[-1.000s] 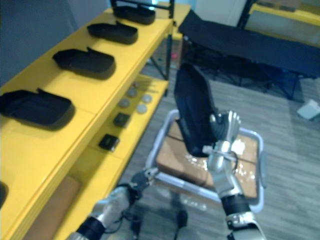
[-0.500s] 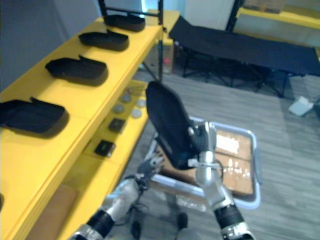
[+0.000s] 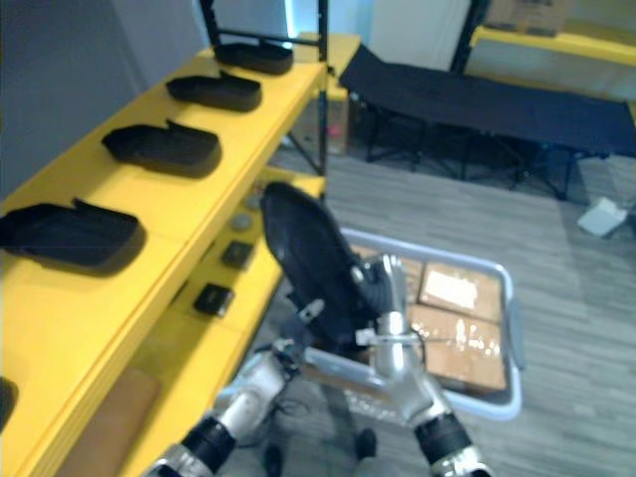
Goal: Walk over and take plastic housings, then place them on the shelf
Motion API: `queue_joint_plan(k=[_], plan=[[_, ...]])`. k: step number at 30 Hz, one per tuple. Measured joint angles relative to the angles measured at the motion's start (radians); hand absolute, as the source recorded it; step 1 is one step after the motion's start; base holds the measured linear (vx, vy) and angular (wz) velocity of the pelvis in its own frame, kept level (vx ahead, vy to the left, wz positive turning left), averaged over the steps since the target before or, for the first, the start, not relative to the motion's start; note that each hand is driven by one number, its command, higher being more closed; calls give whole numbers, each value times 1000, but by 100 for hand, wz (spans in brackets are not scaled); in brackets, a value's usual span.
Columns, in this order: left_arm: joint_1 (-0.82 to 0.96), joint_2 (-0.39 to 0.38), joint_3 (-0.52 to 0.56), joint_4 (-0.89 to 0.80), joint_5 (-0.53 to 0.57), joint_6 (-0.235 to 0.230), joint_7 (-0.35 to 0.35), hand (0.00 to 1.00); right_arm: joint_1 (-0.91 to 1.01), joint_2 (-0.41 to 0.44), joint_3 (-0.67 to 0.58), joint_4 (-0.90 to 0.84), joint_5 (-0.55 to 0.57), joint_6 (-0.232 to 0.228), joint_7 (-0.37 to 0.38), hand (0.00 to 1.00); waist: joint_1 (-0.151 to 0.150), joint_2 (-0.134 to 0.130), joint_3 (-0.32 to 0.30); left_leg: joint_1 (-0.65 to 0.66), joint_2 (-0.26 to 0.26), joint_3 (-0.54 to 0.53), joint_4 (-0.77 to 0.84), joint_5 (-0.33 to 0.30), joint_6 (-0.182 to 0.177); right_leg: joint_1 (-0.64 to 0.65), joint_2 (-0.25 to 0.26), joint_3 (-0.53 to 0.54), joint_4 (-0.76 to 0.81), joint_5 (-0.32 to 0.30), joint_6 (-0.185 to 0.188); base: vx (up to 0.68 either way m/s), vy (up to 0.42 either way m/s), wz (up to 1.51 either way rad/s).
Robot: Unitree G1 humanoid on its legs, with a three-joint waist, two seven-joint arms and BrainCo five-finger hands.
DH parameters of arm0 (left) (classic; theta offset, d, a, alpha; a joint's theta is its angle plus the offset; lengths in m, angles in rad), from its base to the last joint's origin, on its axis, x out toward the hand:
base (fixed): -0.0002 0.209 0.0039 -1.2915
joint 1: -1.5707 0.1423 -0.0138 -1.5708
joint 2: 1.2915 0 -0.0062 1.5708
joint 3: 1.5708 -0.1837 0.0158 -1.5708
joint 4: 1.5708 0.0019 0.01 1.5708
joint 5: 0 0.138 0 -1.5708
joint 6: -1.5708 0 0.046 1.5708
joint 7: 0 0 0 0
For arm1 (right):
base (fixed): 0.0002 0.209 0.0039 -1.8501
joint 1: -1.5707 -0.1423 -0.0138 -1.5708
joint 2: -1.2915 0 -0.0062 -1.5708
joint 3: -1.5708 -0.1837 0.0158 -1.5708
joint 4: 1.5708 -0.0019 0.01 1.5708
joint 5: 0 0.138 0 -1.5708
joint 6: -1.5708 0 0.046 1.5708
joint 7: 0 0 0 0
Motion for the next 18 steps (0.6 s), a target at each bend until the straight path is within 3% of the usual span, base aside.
queue_joint_plan(k=[2,3,11,18], plan=[[4,1,-3,0,1,0,0,0,-3,6,2,15,12,0,-7,100,0,1,-11,-3,-1,-9,-1,0,0,3,0,-5,-10,3,0,2,-2,7],[8,2,-7,0,11,0,5,100,-6,5,15,18,20,0,-18,100,0,2,-21,-3,0,-15,-1,0,0,6,0,-12,-10,4,-1,5,-4,8],[11,32,-12,0,116,-33,149,100,-45,10,130,17,71,2,-16,100,7,1,-24,-3,0,-21,2,0,0,11,0,-18,-11,3,-2,-7,2,2],[18,36,5,0,155,-82,182,100,-45,20,152,5,100,-19,-13,100,10,-1,-25,-3,1,-23,3,-2,-2,11,2,-20,-13,1,-4,0,0,0]])
